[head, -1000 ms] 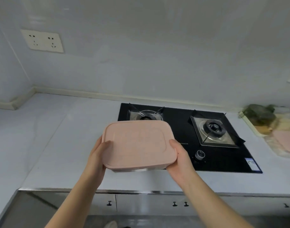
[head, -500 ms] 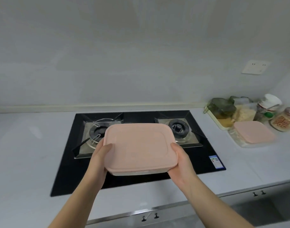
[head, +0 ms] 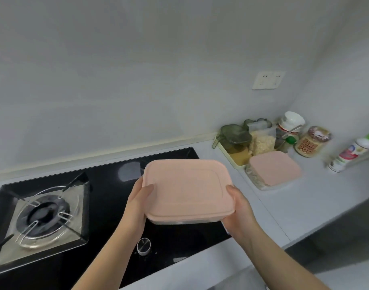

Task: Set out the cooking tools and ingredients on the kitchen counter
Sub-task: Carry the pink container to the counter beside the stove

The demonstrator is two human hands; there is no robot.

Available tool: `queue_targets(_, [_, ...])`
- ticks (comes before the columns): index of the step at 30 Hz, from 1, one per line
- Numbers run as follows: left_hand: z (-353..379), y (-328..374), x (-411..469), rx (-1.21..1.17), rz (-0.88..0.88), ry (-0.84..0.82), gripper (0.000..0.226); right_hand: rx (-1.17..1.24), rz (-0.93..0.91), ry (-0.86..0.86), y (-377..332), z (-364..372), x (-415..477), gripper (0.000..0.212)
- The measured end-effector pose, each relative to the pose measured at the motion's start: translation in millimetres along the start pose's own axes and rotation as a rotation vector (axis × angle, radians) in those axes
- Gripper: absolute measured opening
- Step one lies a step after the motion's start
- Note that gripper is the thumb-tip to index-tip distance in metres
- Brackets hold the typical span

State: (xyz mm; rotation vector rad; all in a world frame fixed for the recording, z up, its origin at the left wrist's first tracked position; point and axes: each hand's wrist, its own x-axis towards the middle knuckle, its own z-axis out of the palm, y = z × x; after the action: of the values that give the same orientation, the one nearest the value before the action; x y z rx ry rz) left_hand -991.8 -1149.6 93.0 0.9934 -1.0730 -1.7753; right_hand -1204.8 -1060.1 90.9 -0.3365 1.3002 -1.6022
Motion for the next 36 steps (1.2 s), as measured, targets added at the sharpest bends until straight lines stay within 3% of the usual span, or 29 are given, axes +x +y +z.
queue_targets(5, [58, -19, 20, 0.038, -0.035, -0.018, 0.033, 0.044, 0.015, 0.064, -30, -45, 19, 0.036])
queue_targets(10, [122, -49, 39, 0.030, -0.025, 0.009, 0.056, 0.038, 0.025, 0.146, -58, -100, 57, 0.036])
queue_targets(14, [180, -77, 57, 0.027, 0.007, 0.053, 0.043, 0.030, 0.015, 0.110, -90, -147, 86, 0.036])
queue_targets(19, [260, -100, 81, 0.021, -0.019, 0.082, 0.060, -0.063, 0.031, 0.054, -145, -207, 127, 0.026])
queue_targets(24, [332, -126, 113, 0.038, -0.020, 0.125, 0.061, -0.135, -0.011, 0.068, -184, -260, 178, 0.028])
queue_targets(26, [356, -134, 124, 0.067, -0.007, 0.121, 0.052, -0.149, -0.031, 0.079, -195, -280, 197, 0.031])
queue_targets(29, [387, -144, 140, 0.113, -0.001, 0.144, 0.041, -0.176, -0.025, 0.138, -208, -305, 221, 0.029])
queue_targets(36, [422, -165, 168, 0.268, -0.072, 0.197, 0.047, -0.220, -0.023, 0.228, -212, -339, 255, 0.023])
